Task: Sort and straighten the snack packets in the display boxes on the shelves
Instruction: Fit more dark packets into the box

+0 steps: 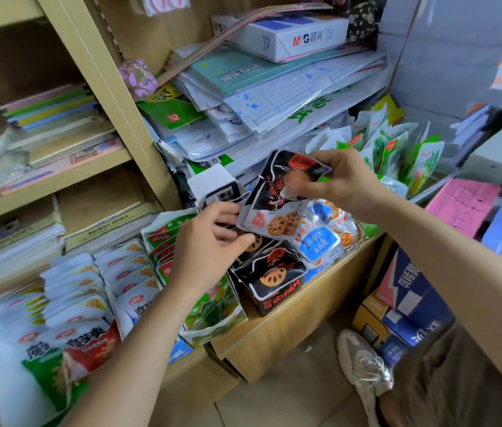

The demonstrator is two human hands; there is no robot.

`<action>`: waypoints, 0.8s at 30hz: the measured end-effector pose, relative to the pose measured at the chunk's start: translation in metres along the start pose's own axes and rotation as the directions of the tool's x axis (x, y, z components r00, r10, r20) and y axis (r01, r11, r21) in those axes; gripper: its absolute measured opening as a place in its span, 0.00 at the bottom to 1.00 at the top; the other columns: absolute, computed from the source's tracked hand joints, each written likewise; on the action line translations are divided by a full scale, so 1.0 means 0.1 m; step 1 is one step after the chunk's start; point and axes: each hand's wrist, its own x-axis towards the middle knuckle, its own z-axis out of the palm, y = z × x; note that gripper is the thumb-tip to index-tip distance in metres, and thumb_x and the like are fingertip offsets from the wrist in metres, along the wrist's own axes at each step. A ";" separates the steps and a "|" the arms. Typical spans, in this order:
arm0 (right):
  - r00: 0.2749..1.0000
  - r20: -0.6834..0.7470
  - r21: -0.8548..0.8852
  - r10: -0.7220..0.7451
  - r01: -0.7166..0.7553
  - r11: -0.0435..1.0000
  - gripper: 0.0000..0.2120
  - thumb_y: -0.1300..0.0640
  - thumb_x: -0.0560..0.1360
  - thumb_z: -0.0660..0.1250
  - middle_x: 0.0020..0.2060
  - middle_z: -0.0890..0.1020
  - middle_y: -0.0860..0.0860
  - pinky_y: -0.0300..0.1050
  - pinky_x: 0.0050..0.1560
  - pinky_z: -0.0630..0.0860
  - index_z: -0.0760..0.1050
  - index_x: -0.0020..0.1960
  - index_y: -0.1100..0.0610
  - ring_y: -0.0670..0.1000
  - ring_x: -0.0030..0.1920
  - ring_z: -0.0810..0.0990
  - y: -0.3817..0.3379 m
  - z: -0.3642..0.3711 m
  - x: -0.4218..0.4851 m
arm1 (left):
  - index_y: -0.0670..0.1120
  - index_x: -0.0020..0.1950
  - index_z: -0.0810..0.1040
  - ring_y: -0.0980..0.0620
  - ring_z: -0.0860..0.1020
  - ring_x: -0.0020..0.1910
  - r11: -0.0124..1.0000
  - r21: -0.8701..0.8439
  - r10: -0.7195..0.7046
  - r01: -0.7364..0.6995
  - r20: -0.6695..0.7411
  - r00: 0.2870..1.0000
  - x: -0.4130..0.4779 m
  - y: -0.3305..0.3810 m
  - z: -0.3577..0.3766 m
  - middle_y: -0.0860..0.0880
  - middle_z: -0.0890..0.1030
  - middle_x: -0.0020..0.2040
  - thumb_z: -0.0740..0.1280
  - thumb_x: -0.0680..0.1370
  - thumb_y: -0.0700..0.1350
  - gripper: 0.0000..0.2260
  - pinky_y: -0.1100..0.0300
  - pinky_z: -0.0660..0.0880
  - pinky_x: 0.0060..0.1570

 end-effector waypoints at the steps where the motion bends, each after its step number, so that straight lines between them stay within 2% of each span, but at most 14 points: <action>1: 1.000 0.001 -0.012 -0.009 0.009 1.000 0.17 0.55 0.66 0.81 0.44 0.87 0.50 0.48 0.52 0.82 0.84 0.53 0.57 0.51 0.47 0.86 0.01 -0.03 -0.02 | 0.53 0.60 0.80 0.62 0.82 0.45 0.999 0.036 -0.008 0.007 0.026 1.000 -0.03 -0.03 0.01 0.60 0.82 0.50 0.80 0.70 0.47 0.20 0.60 0.82 0.44; 3: 1.000 0.003 -0.019 -0.013 0.013 1.000 0.16 0.54 0.66 0.81 0.44 0.87 0.50 0.46 0.52 0.81 0.84 0.53 0.56 0.51 0.48 0.86 0.03 -0.06 -0.08 | 0.54 0.58 0.80 0.63 0.81 0.48 0.996 0.087 -0.004 -0.003 0.079 0.997 -0.09 -0.08 0.02 0.61 0.81 0.50 0.80 0.70 0.49 0.19 0.61 0.82 0.45; 5: 0.999 -0.023 -0.012 -0.023 0.023 1.000 0.18 0.54 0.66 0.80 0.45 0.87 0.53 0.53 0.55 0.82 0.84 0.53 0.57 0.55 0.49 0.86 0.06 -0.09 -0.11 | 0.56 0.55 0.80 0.64 0.79 0.52 0.992 0.122 0.021 -0.035 0.117 0.993 -0.12 -0.11 0.04 0.62 0.81 0.51 0.79 0.70 0.50 0.15 0.59 0.82 0.49; 7: 0.997 -0.072 0.010 -0.035 0.036 0.999 0.19 0.51 0.65 0.80 0.45 0.87 0.57 0.60 0.54 0.81 0.84 0.52 0.59 0.59 0.48 0.85 0.10 -0.12 -0.13 | 0.59 0.53 0.82 0.61 0.77 0.57 0.979 0.189 0.045 -0.076 0.162 0.986 -0.14 -0.12 0.04 0.63 0.80 0.56 0.77 0.71 0.53 0.12 0.53 0.80 0.53; 11: 0.993 -0.114 0.077 -0.032 0.041 0.996 0.26 0.46 0.63 0.81 0.47 0.86 0.60 0.66 0.52 0.80 0.82 0.52 0.62 0.63 0.49 0.85 0.14 -0.13 -0.15 | 0.64 0.63 0.80 0.56 0.66 0.69 0.888 0.415 0.059 -0.200 0.328 0.943 -0.18 -0.07 0.06 0.61 0.71 0.72 0.68 0.78 0.56 0.13 0.53 0.71 0.61; 13: 0.993 -0.112 0.070 -0.035 0.043 0.997 0.25 0.46 0.64 0.81 0.47 0.86 0.59 0.65 0.52 0.81 0.82 0.53 0.62 0.63 0.49 0.85 0.16 -0.12 -0.15 | 0.63 0.68 0.77 0.56 0.62 0.71 0.834 0.489 0.064 -0.256 0.375 0.925 -0.19 -0.05 0.07 0.60 0.68 0.75 0.65 0.81 0.57 0.16 0.51 0.71 0.64; 16: 0.993 -0.110 0.050 -0.038 0.044 0.998 0.20 0.52 0.67 0.80 0.47 0.86 0.59 0.62 0.52 0.82 0.82 0.53 0.62 0.61 0.49 0.85 0.15 -0.11 -0.15 | 0.57 0.74 0.73 0.56 0.63 0.71 0.814 0.523 0.061 -0.253 0.356 0.933 -0.18 -0.04 0.05 0.58 0.69 0.74 0.65 0.80 0.60 0.23 0.50 0.71 0.66; 19: 0.991 -0.127 0.046 -0.050 0.057 0.997 0.18 0.55 0.68 0.79 0.47 0.86 0.59 0.55 0.48 0.82 0.82 0.54 0.62 0.56 0.46 0.85 0.14 -0.10 -0.15 | 0.53 0.77 0.69 0.55 0.66 0.71 0.834 0.511 0.052 -0.209 0.304 0.951 -0.17 -0.04 0.01 0.56 0.70 0.74 0.68 0.77 0.63 0.30 0.55 0.67 0.68; 22: 0.989 -0.132 0.121 -0.068 0.084 0.989 0.20 0.53 0.67 0.80 0.48 0.85 0.60 0.60 0.52 0.82 0.82 0.54 0.63 0.62 0.50 0.85 0.13 -0.08 -0.14 | 0.50 0.75 0.72 0.52 0.70 0.70 0.840 0.521 0.032 -0.153 0.235 0.972 -0.15 -0.09 0.00 0.53 0.73 0.73 0.69 0.72 0.69 0.37 0.54 0.65 0.69; 24: 0.989 -0.130 0.204 -0.068 0.094 0.974 0.21 0.54 0.67 0.79 0.49 0.85 0.63 0.61 0.52 0.82 0.81 0.54 0.65 0.65 0.50 0.84 0.11 -0.04 -0.14 | 0.52 0.73 0.74 0.51 0.71 0.67 0.806 0.573 0.044 -0.147 0.189 0.981 -0.14 -0.15 -0.01 0.53 0.75 0.71 0.65 0.67 0.75 0.41 0.52 0.65 0.65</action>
